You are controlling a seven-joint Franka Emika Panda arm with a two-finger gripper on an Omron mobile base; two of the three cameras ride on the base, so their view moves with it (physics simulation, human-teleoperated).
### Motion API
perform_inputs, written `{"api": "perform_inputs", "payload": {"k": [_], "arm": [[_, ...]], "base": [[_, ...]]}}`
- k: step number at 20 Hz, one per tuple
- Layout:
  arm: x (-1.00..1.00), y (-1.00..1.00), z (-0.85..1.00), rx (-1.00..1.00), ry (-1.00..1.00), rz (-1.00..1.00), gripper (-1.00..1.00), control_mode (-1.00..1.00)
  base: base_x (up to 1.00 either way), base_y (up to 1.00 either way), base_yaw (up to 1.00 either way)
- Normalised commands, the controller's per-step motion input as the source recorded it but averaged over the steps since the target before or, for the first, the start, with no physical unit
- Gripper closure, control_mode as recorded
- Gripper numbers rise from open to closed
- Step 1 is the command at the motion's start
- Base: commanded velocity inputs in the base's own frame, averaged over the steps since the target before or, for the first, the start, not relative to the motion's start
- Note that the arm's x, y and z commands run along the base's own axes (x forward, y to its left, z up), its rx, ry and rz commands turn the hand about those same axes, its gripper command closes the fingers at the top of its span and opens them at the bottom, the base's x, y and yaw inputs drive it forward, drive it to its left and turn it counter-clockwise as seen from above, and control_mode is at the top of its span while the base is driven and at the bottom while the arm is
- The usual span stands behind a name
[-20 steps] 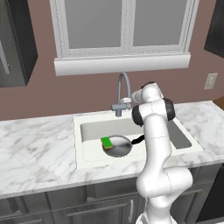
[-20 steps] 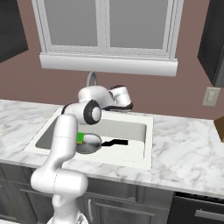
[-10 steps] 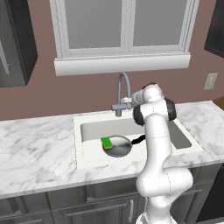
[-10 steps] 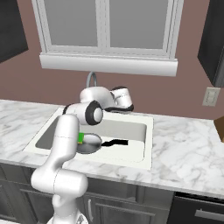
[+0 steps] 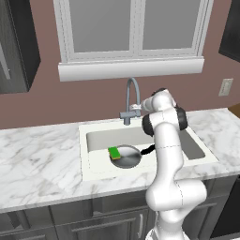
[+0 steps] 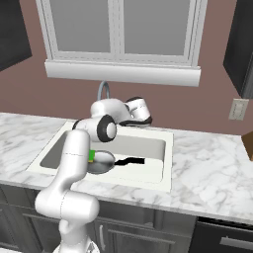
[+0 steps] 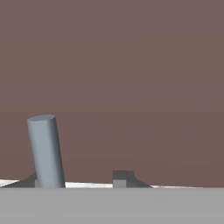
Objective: Pick the pan and sponge and place them into the sink. Then turn on the water.
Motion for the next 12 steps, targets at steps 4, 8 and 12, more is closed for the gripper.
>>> {"api": "perform_inputs", "payload": {"k": [4, 8, 12], "arm": [[0.22, -0.53, -0.25, 0.01, 0.11, 0.0, 1.0, -1.0], [0.26, -0.51, -0.22, 0.01, 0.11, 0.0, 1.0, -1.0], [0.39, -0.46, -0.21, 0.01, 0.09, 0.0, 1.0, -1.0]], "base": [[0.0, 0.0, 0.0], [0.0, 0.0, 0.0], [0.0, 0.0, 0.0]]}}
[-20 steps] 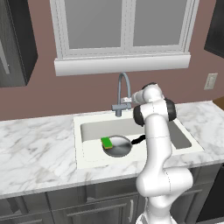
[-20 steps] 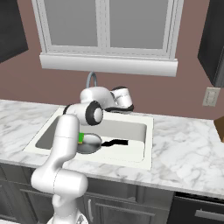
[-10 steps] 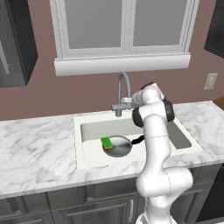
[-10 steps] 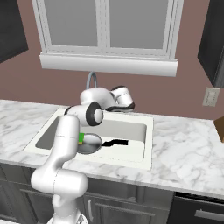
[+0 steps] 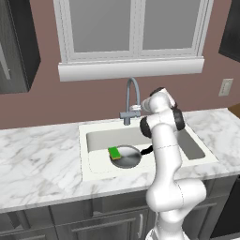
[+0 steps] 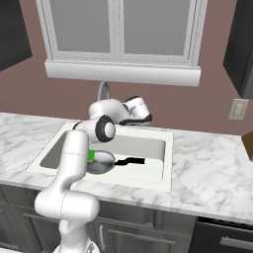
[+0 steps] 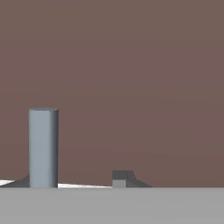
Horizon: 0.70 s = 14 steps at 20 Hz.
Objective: Pick the pan and sponge and place them into the sink. Then turn on the water.
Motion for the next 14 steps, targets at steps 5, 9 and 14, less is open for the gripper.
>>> {"api": "perform_inputs", "payload": {"k": [5, 9, 14], "arm": [[0.3, -0.49, -0.15, 0.0, 0.07, -0.01, 1.0, -1.0], [0.21, -0.51, -0.13, 0.0, 0.08, -0.02, 1.0, -1.0], [0.16, -0.54, -0.14, 0.02, 0.08, -0.01, 1.0, -1.0]], "base": [[0.0, 0.0, 0.0], [0.0, 0.0, 0.0], [0.0, 0.0, 0.0]]}}
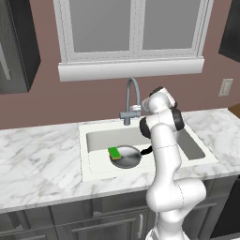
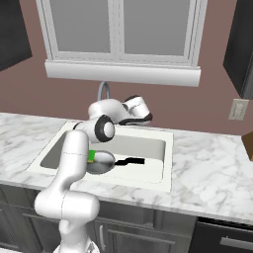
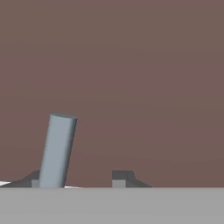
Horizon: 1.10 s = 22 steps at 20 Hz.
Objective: Pick the pan and sponge and place them into the sink. Then turn on the water.
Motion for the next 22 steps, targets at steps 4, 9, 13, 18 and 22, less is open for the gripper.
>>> {"api": "perform_inputs", "payload": {"k": [4, 9, 13, 18, 22], "arm": [[0.06, -0.57, -0.15, 0.03, 0.08, -0.01, 1.0, -1.0], [0.01, -0.6, -0.16, 0.02, 0.07, -0.01, 1.0, -1.0], [0.0, -0.6, -0.17, 0.03, 0.06, 0.0, 1.0, -1.0], [0.0, -0.61, -0.17, 0.03, 0.06, 0.0, 1.0, -1.0], [0.0, -0.61, -0.17, 0.03, 0.06, -0.01, 1.0, -1.0]], "base": [[0.0, 0.0, 0.0], [0.0, 0.0, 0.0], [0.0, 0.0, 0.0], [0.0, 0.0, 0.0], [0.0, 0.0, 0.0]]}}
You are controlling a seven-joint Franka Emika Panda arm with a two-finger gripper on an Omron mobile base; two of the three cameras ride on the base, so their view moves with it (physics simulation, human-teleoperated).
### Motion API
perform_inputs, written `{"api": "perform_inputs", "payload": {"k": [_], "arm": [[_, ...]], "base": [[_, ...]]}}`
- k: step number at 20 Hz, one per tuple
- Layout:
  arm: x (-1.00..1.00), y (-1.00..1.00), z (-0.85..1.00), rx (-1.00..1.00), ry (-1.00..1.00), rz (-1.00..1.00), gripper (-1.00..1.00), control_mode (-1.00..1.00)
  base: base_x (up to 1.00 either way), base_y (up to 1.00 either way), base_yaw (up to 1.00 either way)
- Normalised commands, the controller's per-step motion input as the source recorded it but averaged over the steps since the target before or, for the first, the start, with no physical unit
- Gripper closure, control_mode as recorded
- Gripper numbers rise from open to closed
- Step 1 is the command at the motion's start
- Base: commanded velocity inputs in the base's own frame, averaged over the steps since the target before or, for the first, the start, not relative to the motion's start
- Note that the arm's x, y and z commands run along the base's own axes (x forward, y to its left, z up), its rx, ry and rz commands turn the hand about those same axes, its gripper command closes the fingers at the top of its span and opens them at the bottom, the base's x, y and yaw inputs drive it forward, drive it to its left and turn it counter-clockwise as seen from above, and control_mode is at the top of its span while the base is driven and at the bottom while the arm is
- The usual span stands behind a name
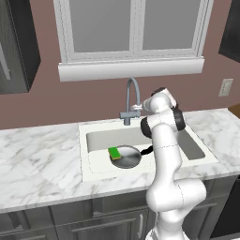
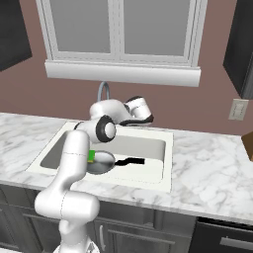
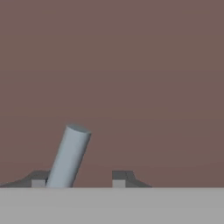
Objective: Pick the pan and sponge and place them into the sink. Then turn on the water.
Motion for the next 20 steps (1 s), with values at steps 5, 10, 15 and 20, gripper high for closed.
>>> {"api": "perform_inputs", "payload": {"k": [5, 10, 15, 20], "arm": [[-0.03, -0.61, -0.18, 0.03, 0.05, -0.02, 1.0, -1.0], [-0.15, -0.62, -0.22, 0.04, 0.05, -0.03, 1.0, -1.0], [-0.17, -0.61, -0.24, 0.04, 0.05, -0.03, 1.0, -1.0], [-0.19, -0.59, -0.11, 0.05, 0.04, -0.02, 1.0, -1.0]], "base": [[0.0, 0.0, 0.0], [0.0, 0.0, 0.0], [0.0, 0.0, 0.0], [0.0, 0.0, 0.0]]}}
